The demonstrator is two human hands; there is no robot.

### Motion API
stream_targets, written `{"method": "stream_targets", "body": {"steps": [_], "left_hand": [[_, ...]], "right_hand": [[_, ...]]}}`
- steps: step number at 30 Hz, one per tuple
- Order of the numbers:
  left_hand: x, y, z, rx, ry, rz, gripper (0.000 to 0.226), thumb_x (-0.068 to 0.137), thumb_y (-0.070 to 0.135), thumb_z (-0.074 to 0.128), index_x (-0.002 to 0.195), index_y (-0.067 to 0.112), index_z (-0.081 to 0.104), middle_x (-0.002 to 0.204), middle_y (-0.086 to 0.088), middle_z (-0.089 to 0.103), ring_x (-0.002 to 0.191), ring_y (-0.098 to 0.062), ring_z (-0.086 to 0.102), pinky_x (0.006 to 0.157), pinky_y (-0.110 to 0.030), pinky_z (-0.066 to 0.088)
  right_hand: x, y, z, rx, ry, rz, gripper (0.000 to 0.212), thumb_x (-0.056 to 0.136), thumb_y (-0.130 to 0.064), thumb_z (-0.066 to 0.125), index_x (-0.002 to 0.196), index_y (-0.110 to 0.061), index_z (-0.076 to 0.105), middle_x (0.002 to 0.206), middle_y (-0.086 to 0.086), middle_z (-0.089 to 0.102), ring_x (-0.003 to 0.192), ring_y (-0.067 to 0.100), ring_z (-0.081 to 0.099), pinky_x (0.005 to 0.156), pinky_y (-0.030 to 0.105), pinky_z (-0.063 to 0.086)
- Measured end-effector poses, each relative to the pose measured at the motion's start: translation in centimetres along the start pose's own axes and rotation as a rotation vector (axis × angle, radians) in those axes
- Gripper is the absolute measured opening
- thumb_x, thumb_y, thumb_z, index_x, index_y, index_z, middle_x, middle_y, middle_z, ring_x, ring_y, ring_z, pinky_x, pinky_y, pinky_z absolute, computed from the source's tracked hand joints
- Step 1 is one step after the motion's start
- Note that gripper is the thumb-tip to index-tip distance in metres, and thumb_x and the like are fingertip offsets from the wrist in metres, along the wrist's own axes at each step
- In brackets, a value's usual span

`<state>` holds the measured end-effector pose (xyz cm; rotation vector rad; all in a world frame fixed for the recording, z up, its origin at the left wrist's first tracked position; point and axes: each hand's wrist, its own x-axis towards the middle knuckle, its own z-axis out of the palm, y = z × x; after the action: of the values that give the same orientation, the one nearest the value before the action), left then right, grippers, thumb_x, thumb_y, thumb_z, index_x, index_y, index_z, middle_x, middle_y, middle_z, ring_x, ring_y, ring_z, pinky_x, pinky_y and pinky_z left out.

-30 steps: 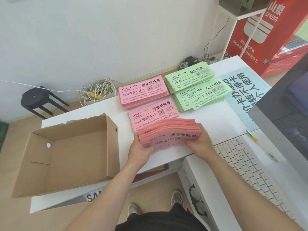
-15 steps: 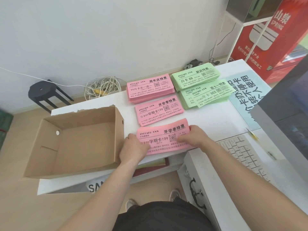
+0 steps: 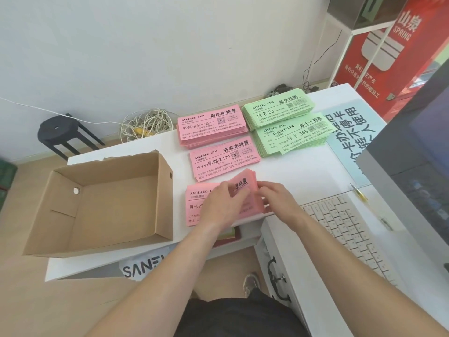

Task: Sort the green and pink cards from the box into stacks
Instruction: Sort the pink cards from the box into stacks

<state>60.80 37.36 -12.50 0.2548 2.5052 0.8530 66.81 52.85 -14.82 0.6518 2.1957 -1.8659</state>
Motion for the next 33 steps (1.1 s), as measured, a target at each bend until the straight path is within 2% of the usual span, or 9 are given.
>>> {"method": "stream_targets", "body": {"steps": [4, 7, 9, 12, 15, 20, 25, 31, 33], "left_hand": [[0.5, 1.2, -1.3, -0.08, -0.06, -0.093, 0.064, 0.075, 0.074, 0.054, 0.104, 0.018, 0.063, 0.097, 0.004, 0.07, 0.09, -0.019, 0.066, 0.083, -0.041, 0.054], [0.9, 1.5, -1.9, -0.112, -0.066, -0.121, 0.035, 0.074, 0.052, 0.064, 0.079, 0.018, 0.071, 0.076, -0.002, 0.074, 0.075, -0.022, 0.071, 0.074, -0.043, 0.061], [1.2, 1.2, -2.4, -0.125, -0.048, -0.158, 0.024, 0.08, 0.039, 0.067, 0.071, 0.017, 0.068, 0.072, -0.002, 0.072, 0.071, -0.022, 0.068, 0.064, -0.034, 0.057], [1.5, 0.1, -2.7, -0.211, -0.024, -0.167, 0.019, 0.085, 0.034, 0.072, 0.078, 0.016, 0.069, 0.077, -0.002, 0.072, 0.075, -0.022, 0.067, 0.062, -0.03, 0.05], [1.4, -0.8, -2.2, -0.291, -0.014, -0.135, 0.012, 0.087, 0.027, 0.076, 0.094, 0.019, 0.072, 0.092, -0.001, 0.075, 0.084, -0.017, 0.068, 0.074, -0.032, 0.053], [1.9, -2.1, -1.7, -0.344, -0.008, -0.161, 0.036, 0.083, 0.027, 0.081, 0.113, 0.014, 0.068, 0.103, 0.0, 0.074, 0.096, -0.019, 0.068, 0.091, -0.04, 0.054], [2.1, -2.5, -1.9, -0.403, -0.035, -0.141, 0.033, 0.084, 0.021, 0.08, 0.115, 0.014, 0.069, 0.102, 0.001, 0.074, 0.095, -0.016, 0.069, 0.087, -0.033, 0.052], [2.4, -3.0, -2.0, -0.46, -0.052, -0.12, 0.029, 0.084, 0.018, 0.08, 0.112, 0.016, 0.071, 0.102, 0.001, 0.075, 0.096, -0.015, 0.069, 0.087, -0.032, 0.052], [2.4, -3.2, -2.0, -0.476, -0.052, -0.119, 0.028, 0.084, 0.017, 0.08, 0.111, 0.017, 0.071, 0.102, 0.002, 0.075, 0.095, -0.013, 0.069, 0.079, -0.028, 0.052]], "right_hand": [[-0.5, -0.4, 0.5, 0.124, -0.035, -0.023, 0.043, 0.092, -0.024, 0.038, 0.115, -0.037, 0.072, 0.099, -0.003, 0.074, 0.083, 0.019, 0.069, 0.075, 0.032, 0.054], [-0.3, -0.4, 1.6, 0.144, -0.021, -0.002, 0.061, 0.073, -0.023, 0.042, 0.128, -0.026, 0.067, 0.114, 0.004, 0.066, 0.094, 0.022, 0.068, 0.082, 0.038, 0.056], [-0.3, -0.5, 2.3, 0.139, -0.026, -0.004, 0.058, 0.077, -0.017, 0.045, 0.131, -0.023, 0.066, 0.115, 0.003, 0.062, 0.099, 0.021, 0.067, 0.085, 0.038, 0.057], [-0.1, -0.7, 2.7, 0.117, -0.026, -0.023, 0.052, 0.085, -0.008, 0.045, 0.13, -0.024, 0.066, 0.114, 0.003, 0.061, 0.101, 0.019, 0.066, 0.083, 0.035, 0.057], [0.1, -0.2, 2.3, 0.093, -0.009, -0.008, 0.045, 0.09, -0.011, 0.046, 0.129, -0.023, 0.067, 0.112, 0.0, 0.065, 0.097, 0.021, 0.068, 0.081, 0.035, 0.057], [0.6, 0.5, 0.7, 0.07, 0.067, 0.092, 0.03, 0.095, -0.02, 0.048, 0.109, -0.023, 0.074, 0.1, 0.0, 0.075, 0.086, 0.023, 0.075, 0.077, 0.038, 0.06], [1.5, 2.5, -1.2, -0.057, 0.245, 0.23, 0.036, 0.084, -0.03, 0.044, 0.083, -0.003, 0.067, 0.083, 0.007, 0.076, 0.077, 0.03, 0.075, 0.077, 0.055, 0.061], [1.8, 3.2, -1.4, -0.099, 0.273, 0.266, 0.032, 0.086, -0.023, 0.046, 0.091, 0.001, 0.067, 0.078, 0.007, 0.076, 0.073, 0.029, 0.075, 0.081, 0.054, 0.06], [2.1, 3.5, -1.3, -0.098, 0.276, 0.273, 0.033, 0.086, -0.024, 0.046, 0.091, 0.0, 0.068, 0.079, 0.007, 0.076, 0.073, 0.029, 0.075, 0.081, 0.055, 0.059]]}}
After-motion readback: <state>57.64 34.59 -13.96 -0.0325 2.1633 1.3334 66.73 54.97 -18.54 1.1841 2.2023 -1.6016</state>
